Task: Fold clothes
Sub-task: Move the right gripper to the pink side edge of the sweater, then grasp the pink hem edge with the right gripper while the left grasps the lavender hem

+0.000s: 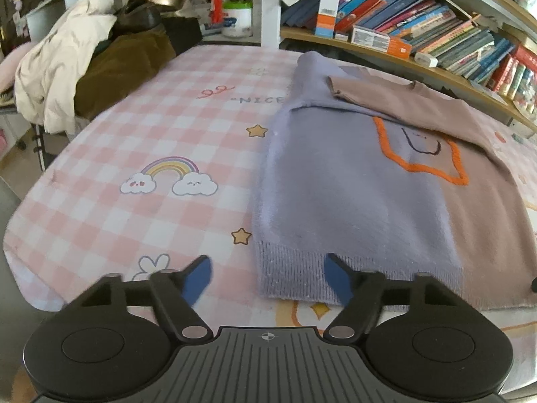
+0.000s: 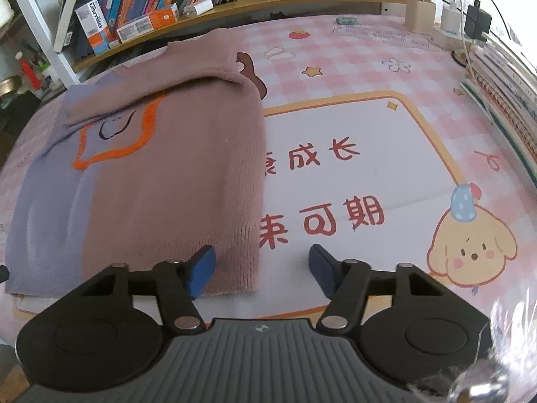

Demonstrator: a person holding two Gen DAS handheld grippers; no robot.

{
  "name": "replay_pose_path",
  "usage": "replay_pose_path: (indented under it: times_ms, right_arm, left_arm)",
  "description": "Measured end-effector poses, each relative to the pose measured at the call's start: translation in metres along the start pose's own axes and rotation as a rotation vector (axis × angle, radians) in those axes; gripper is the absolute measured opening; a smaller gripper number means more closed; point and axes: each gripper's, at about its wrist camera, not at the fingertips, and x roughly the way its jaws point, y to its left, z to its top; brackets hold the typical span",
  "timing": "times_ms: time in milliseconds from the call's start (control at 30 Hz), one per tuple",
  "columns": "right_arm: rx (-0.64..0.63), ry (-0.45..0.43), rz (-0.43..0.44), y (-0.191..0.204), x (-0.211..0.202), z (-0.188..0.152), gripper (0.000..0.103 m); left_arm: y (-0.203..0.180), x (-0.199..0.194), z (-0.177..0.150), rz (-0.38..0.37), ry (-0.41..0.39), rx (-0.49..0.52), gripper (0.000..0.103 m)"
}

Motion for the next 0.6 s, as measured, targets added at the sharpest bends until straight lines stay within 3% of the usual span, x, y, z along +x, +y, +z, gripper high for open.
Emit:
replay_pose_path:
  times_ms: [67, 133, 233, 400, 600]
  right_arm:
    - [-0.007, 0.002, -0.014, 0.002, 0.001, 0.002, 0.051]
    - [-0.016, 0.002, -0.023, 0.004, 0.003, 0.003, 0.048]
    - [-0.033, 0.002, -0.029, 0.006, 0.003, 0.002, 0.042]
    - [-0.043, 0.005, -0.013, 0.009, 0.003, 0.002, 0.029]
    - [-0.041, -0.002, 0.033, 0.014, 0.001, 0.001, 0.011]
  left_arm:
    - [0.002, 0.004, 0.001, -0.004, 0.012, -0.011, 0.058]
    - [0.002, 0.007, 0.002, -0.01, 0.02, -0.012, 0.045]
    - [0.001, 0.008, 0.003, -0.023, 0.021, -0.01, 0.037]
    - [0.0, 0.01, 0.003, -0.043, 0.023, -0.007, 0.034]
    - [-0.003, 0.012, 0.004, -0.068, 0.026, -0.003, 0.006]
